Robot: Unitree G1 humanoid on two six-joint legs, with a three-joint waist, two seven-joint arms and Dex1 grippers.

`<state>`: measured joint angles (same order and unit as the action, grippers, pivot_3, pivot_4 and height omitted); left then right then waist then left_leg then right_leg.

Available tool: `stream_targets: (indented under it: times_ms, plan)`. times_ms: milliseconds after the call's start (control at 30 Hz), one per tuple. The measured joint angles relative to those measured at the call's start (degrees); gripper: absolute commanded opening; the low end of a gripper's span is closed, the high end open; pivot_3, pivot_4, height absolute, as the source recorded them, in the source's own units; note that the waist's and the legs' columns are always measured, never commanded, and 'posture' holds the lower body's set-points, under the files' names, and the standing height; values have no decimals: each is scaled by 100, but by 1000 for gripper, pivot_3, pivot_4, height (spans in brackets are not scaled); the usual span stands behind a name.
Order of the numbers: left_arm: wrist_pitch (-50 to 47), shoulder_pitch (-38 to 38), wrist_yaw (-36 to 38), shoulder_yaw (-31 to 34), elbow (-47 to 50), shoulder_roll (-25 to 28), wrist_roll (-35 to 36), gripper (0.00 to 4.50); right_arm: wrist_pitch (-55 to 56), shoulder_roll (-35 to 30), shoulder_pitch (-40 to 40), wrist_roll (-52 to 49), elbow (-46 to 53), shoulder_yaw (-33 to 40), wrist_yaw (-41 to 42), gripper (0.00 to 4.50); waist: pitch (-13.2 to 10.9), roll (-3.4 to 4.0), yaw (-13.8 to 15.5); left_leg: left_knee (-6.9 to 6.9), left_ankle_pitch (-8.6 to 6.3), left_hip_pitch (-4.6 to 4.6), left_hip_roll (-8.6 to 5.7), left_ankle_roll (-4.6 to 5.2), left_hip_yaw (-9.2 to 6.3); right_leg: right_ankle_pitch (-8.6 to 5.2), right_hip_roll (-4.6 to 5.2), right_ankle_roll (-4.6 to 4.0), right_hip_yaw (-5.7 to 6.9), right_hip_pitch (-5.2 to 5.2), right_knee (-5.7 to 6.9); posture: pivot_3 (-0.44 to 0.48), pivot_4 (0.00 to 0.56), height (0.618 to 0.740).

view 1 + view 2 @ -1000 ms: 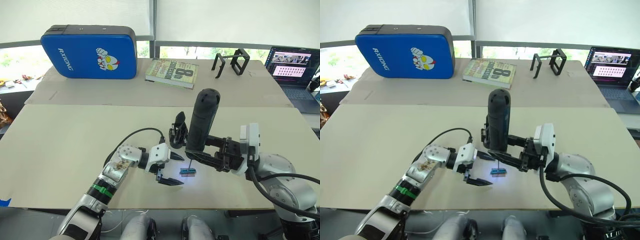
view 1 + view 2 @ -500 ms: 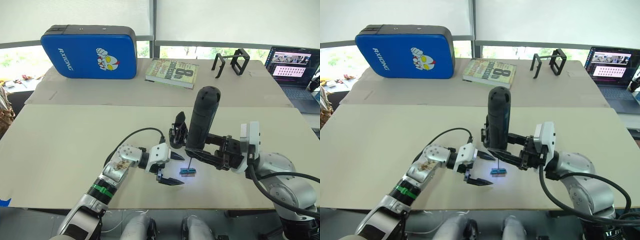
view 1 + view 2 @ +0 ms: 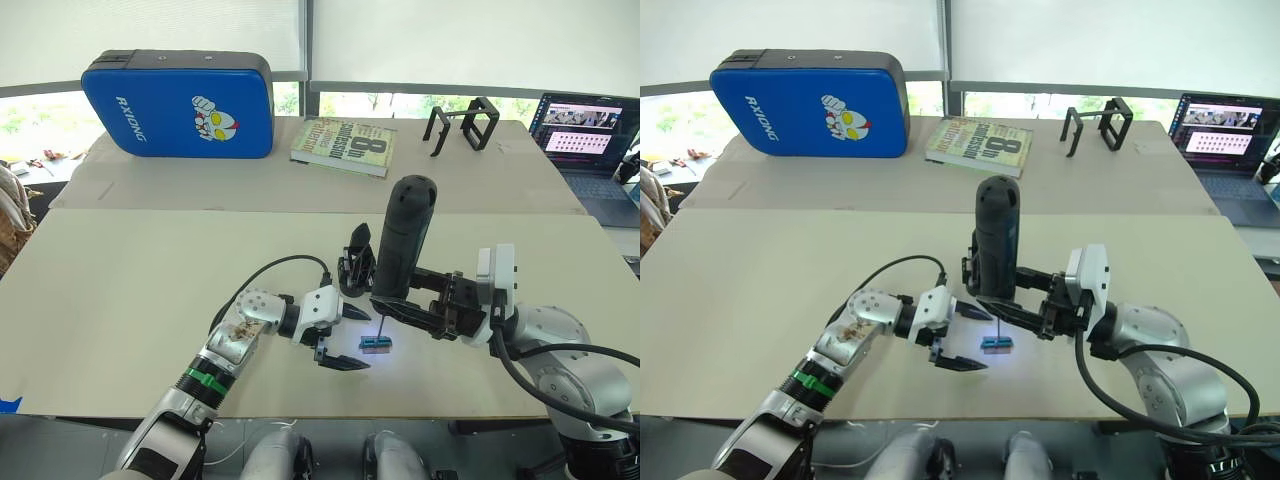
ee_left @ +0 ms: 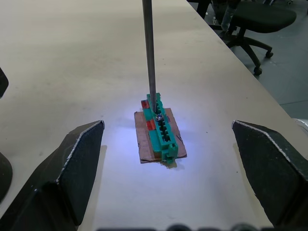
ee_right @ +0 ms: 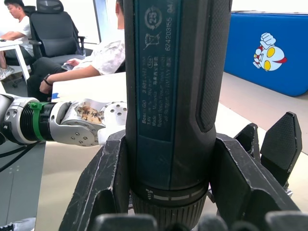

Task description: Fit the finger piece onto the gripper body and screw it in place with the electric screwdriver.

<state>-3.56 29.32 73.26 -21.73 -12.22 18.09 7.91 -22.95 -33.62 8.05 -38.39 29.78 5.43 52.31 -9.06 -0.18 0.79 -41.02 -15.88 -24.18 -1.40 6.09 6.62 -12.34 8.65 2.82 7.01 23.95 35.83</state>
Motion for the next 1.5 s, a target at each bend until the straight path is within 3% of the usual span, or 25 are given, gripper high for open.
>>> stream_targets:
  times_ms: [1500]
  plan:
    - [0,74,-5,1,-1,-2,0,4500,-2,3,-32,-30,8,-53,-12,1915,0,0,0,0,0,0,0,0,0,0,0,0,0,0,1,0,150,740]
